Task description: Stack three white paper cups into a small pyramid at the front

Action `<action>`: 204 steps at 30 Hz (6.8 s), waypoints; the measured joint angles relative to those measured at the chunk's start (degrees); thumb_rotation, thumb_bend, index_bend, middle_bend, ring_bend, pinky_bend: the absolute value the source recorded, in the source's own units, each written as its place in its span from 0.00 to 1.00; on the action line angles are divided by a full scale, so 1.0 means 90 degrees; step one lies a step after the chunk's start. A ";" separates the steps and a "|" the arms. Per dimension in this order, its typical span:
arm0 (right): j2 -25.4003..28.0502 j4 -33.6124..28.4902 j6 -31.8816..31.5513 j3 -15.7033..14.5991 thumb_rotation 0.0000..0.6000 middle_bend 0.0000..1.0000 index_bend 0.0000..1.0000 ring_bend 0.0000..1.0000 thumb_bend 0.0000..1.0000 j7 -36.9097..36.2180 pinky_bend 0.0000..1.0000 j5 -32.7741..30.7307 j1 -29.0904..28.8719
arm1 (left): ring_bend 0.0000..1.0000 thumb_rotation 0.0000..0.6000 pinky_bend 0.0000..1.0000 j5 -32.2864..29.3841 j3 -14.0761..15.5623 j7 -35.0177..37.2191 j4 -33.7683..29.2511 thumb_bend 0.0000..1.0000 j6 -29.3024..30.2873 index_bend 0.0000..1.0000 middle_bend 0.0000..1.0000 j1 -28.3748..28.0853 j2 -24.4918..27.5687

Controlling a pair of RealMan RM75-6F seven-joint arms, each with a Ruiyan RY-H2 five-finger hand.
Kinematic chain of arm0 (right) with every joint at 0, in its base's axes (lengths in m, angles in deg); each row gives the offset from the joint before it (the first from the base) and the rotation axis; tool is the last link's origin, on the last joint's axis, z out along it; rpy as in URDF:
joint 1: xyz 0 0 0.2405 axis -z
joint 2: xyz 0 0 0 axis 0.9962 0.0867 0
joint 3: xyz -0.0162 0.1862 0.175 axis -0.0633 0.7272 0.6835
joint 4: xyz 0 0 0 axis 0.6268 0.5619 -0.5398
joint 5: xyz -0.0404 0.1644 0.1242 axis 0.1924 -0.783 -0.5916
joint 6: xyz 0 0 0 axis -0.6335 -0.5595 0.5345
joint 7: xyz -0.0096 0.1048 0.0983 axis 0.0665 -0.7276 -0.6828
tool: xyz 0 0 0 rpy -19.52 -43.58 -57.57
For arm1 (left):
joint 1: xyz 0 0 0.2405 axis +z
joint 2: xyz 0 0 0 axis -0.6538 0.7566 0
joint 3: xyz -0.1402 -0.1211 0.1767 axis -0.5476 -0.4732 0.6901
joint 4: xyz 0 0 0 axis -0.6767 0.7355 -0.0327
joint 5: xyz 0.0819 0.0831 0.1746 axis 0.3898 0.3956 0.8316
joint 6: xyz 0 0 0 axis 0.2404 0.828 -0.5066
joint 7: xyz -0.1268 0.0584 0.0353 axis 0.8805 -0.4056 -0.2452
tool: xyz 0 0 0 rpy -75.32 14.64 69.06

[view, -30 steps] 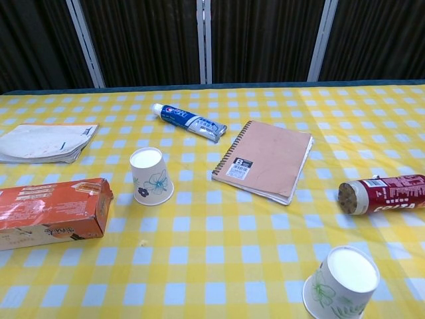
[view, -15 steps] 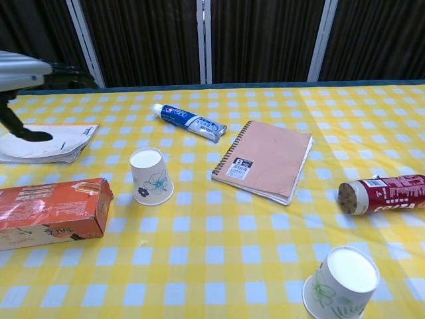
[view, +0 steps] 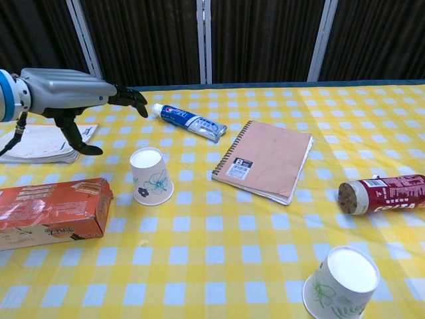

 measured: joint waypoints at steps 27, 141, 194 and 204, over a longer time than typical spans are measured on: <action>0.0128 -0.0043 -0.0107 0.0005 1.00 0.00 0.09 0.00 0.13 -0.0300 0.00 0.0037 0.0055 | 0.00 1.00 0.00 -0.1570 0.0472 -0.1068 0.0259 0.31 0.0240 0.38 0.00 -0.1055 -0.0850; 0.0341 -0.0450 -0.0736 -0.0008 1.00 0.00 0.09 0.00 0.13 -0.0057 0.00 0.0422 0.0376 | 0.00 1.00 0.00 0.1871 0.1420 0.0365 -0.1028 0.29 0.3126 0.00 0.00 0.0840 -0.0404; 0.0470 -0.1236 0.2638 -0.0180 1.00 0.00 0.26 0.00 0.13 0.2598 0.00 -0.2147 -0.0900 | 0.00 1.00 0.00 0.2910 0.1452 0.2137 -0.0258 0.29 0.4957 0.00 0.00 0.3350 0.0765; 0.0309 -0.0977 0.2730 -0.0160 1.00 0.00 0.26 0.00 0.13 0.2483 0.00 -0.2237 -0.0971 | 0.00 1.00 0.00 0.2913 0.1356 0.2175 -0.0265 0.29 0.4878 0.00 0.00 0.3399 0.0788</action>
